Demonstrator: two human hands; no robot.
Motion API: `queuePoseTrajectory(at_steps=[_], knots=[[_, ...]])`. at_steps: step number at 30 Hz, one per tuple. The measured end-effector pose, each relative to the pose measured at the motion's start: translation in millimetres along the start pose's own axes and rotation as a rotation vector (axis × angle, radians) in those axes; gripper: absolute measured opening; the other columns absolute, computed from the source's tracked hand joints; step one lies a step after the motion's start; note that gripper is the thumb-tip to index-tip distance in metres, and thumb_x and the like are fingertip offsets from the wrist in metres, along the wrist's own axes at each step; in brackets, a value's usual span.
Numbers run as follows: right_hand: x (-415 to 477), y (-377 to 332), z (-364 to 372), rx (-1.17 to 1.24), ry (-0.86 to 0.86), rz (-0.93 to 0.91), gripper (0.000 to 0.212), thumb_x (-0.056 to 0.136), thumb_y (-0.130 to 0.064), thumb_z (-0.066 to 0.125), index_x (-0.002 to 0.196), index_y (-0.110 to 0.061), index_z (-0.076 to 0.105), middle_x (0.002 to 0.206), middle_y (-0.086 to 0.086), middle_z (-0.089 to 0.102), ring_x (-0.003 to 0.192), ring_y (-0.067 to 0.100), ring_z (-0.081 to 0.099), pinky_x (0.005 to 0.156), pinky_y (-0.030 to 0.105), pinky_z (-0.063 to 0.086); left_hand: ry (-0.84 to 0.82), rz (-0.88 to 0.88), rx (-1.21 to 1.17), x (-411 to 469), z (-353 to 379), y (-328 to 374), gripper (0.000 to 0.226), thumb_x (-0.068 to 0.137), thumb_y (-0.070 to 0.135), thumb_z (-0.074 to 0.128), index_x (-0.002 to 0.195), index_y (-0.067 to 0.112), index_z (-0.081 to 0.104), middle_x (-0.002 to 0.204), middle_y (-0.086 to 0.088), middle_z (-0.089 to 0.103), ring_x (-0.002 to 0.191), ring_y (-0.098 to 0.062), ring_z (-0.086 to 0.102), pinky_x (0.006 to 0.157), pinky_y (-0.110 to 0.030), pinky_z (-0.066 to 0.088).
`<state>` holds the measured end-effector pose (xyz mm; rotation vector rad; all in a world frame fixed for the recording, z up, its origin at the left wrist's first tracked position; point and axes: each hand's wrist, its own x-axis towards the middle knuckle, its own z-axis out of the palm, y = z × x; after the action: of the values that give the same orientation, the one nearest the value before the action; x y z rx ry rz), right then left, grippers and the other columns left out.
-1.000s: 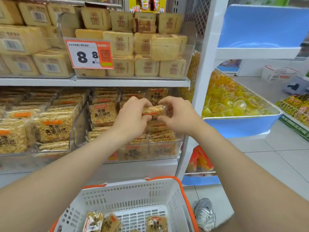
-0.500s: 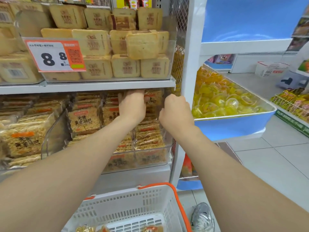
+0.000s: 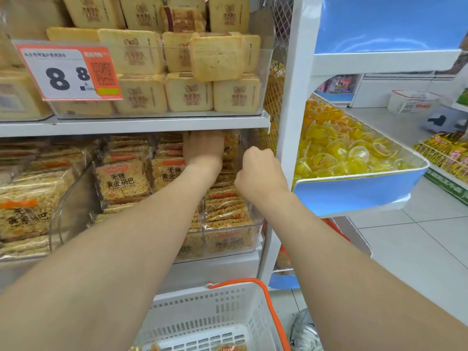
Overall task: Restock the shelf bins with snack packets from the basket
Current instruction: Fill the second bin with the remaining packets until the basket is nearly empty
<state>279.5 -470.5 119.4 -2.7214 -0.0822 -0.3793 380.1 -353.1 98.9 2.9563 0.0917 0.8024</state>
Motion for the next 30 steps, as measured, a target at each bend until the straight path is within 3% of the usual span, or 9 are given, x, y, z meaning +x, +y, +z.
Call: queuePoseTrajectory(at_steps=[4, 10, 15, 19, 21, 23, 27, 30], knots=[[1.8, 0.1, 7.1, 0.003, -0.027, 0.014, 0.037, 0.092, -0.004, 0.062, 0.07, -0.016, 0.034, 0.074, 0.004, 0.037, 0.074, 0.032, 0.049, 0.065, 0.036, 0.042, -0.042, 0.143, 0.127, -8.5, 0.7, -6.3, 0.076, 0.094, 0.002, 0.063, 0.16, 0.019, 0.031, 0.162, -0.013, 0.041, 0.15, -0.039, 0.035, 0.122, -0.052, 0.026], [3.3, -0.1, 13.3, 0.005, -0.022, 0.016, 0.039, 0.093, -0.006, 0.063, 0.07, -0.018, 0.034, 0.075, 0.002, 0.037, 0.074, 0.029, 0.05, 0.065, 0.035, 0.043, -0.037, 0.223, 0.273, -7.6, -1.4, -6.7, 0.071, 0.092, 0.003, 0.069, 0.154, 0.018, 0.039, 0.159, -0.006, 0.044, 0.147, -0.036, 0.039, 0.118, -0.047, 0.029], [3.3, 2.2, 12.4, 0.001, -0.07, 0.013, 0.034, 0.093, -0.005, 0.06, 0.071, -0.015, 0.036, 0.078, 0.005, 0.041, 0.077, 0.032, 0.053, 0.065, 0.035, 0.041, -0.107, 0.21, 0.197, -9.4, -4.4, -7.2, 0.081, 0.088, -0.004, 0.065, 0.159, 0.023, 0.035, 0.158, -0.004, 0.046, 0.145, -0.036, 0.042, 0.122, -0.05, 0.021], [-6.7, -4.0, 8.1, -0.063, -0.062, -0.058, 0.006, 0.092, -0.006, 0.059, 0.093, -0.01, 0.055, 0.119, 0.017, 0.048, 0.108, 0.038, 0.052, 0.08, 0.038, 0.042, -0.05, 0.366, 0.106, -26.4, -4.3, -36.5, 0.091, 0.09, 0.006, 0.072, 0.165, 0.022, 0.022, 0.168, -0.005, 0.035, 0.156, -0.029, 0.029, 0.125, -0.054, 0.017], [-14.8, -7.7, 6.7, -0.107, -0.032, -0.097, 0.008, 0.09, -0.006, 0.058, 0.092, -0.012, 0.054, 0.128, 0.017, 0.042, 0.117, 0.038, 0.045, 0.092, 0.043, 0.043, 0.018, 0.447, 0.061, -46.9, -13.8, -51.0, 0.078, 0.091, 0.006, 0.071, 0.159, 0.018, 0.037, 0.163, -0.007, 0.043, 0.154, -0.027, 0.033, 0.124, -0.051, 0.025], [-24.8, -11.7, 3.4, -0.155, 0.047, -0.17, 0.007, 0.088, -0.008, 0.058, 0.09, -0.014, 0.053, 0.125, 0.013, 0.043, 0.116, 0.037, 0.044, 0.095, 0.046, 0.04, 0.109, 0.492, -0.032, -74.4, -32.4, -61.4, 0.047, 0.095, 0.01, 0.068, 0.141, 0.015, 0.059, 0.141, -0.006, 0.063, 0.136, -0.029, 0.052, 0.109, -0.047, 0.039], [-57.0, -30.2, -4.7, -0.168, 0.116, -0.351, 0.016, 0.088, -0.015, 0.056, 0.099, -0.013, 0.068, 0.107, 0.011, 0.06, 0.101, 0.036, 0.055, 0.076, 0.042, 0.04, 0.27, 0.511, -0.185, -134.7, -76.6, -80.8, 0.011, 0.096, 0.016, 0.067, 0.107, 0.013, 0.069, 0.101, -0.005, 0.066, 0.097, -0.031, 0.056, 0.077, -0.041, 0.038], [-101.9, -50.1, 0.0, -0.108, 0.019, -0.478, 0.018, 0.089, -0.02, 0.055, 0.1, -0.014, 0.068, 0.098, 0.012, 0.069, 0.093, 0.039, 0.065, 0.065, 0.042, 0.047, 0.181, 0.449, -0.209, -177.6, -95.7, -99.2, 0.007, 0.09, 0.017, 0.068, 0.095, 0.015, 0.063, 0.092, -0.005, 0.059, 0.087, -0.032, 0.054, 0.069, -0.042, 0.035]])
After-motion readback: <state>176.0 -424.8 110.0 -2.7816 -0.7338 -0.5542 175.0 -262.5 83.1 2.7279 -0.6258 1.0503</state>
